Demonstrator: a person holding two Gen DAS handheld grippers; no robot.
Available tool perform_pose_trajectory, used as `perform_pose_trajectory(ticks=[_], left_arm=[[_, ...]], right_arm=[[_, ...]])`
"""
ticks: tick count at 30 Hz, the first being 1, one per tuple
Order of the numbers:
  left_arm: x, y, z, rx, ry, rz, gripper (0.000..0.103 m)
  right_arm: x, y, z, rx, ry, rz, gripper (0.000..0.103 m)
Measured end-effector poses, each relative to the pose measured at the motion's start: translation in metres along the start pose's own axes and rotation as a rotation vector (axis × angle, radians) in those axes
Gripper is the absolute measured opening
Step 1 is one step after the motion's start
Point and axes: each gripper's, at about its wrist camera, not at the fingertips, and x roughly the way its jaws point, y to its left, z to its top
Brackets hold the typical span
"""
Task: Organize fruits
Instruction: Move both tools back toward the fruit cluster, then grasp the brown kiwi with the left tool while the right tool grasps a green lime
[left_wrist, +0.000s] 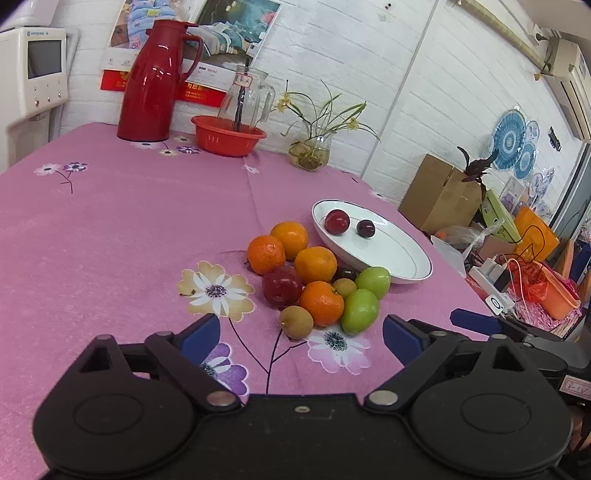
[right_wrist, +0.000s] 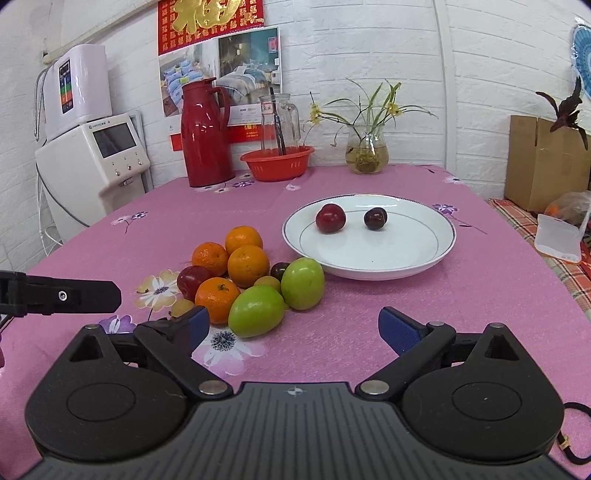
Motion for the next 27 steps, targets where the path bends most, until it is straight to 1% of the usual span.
perform_pose_trajectory(ticks=[3, 6, 7, 9, 15, 20, 27], left_arm=[[0.006, 0.002, -0.001, -0.002, 0.016, -0.011, 0.103], [0.014, 0.003, -0.001, -0.002, 0.037, -0.020, 0.102], [0.017, 0.003, -0.001, -0.001, 0.045, -0.024, 0.095], [0.025, 0.004, 0.000, 0.003, 0.063, -0.031, 0.089], [0.044, 0.010, 0.005, -0.016, 0.096, -0.047, 0.089], [0.053, 0.010, 0.008, -0.011, 0.112, -0.047, 0.089], [0.060, 0.011, 0.008, -0.007, 0.131, -0.045, 0.088]], right_arm=[[0.005, 0.002, -0.001, -0.007, 0.023, 0.020, 0.103], [0.009, 0.008, -0.001, -0.032, 0.029, 0.007, 0.103], [0.011, 0.009, -0.001, -0.041, 0.032, -0.001, 0.103], [0.015, 0.011, 0.000, -0.046, 0.038, -0.015, 0.103], [0.024, 0.007, 0.003, 0.003, 0.053, -0.005, 0.103], [0.032, 0.006, 0.006, 0.037, 0.064, -0.007, 0.103], [0.046, 0.015, 0.009, 0.038, 0.082, 0.031, 0.092]])
